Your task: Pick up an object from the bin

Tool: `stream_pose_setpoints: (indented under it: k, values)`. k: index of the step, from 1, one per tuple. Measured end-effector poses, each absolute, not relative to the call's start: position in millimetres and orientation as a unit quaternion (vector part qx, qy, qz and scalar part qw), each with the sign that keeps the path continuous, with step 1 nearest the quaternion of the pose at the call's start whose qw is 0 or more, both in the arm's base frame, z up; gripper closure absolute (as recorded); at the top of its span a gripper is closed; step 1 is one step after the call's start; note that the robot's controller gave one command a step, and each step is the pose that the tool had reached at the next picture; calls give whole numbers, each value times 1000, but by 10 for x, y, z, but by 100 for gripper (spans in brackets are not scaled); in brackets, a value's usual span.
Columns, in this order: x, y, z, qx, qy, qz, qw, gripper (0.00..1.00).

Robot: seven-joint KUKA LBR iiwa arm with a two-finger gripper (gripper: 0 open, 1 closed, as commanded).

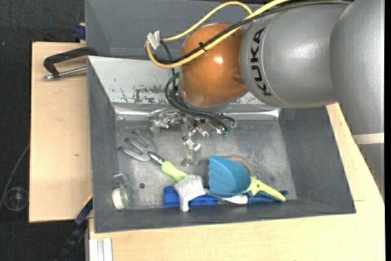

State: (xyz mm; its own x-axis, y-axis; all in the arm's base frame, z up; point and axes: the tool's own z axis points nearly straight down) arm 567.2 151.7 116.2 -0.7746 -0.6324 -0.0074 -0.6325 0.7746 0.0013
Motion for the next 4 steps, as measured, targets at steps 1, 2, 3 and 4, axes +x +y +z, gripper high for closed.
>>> stream_pose_setpoints:
  k: [1,2,3,4]
  values:
    - [5659,1782,1022,-223,975,2,5,0]
    - [5651,1861,971,-230,973,3,4,0]
    - [5792,1863,876,-369,929,2,8,0]
    - [5702,1680,919,-448,894,2,6,0]
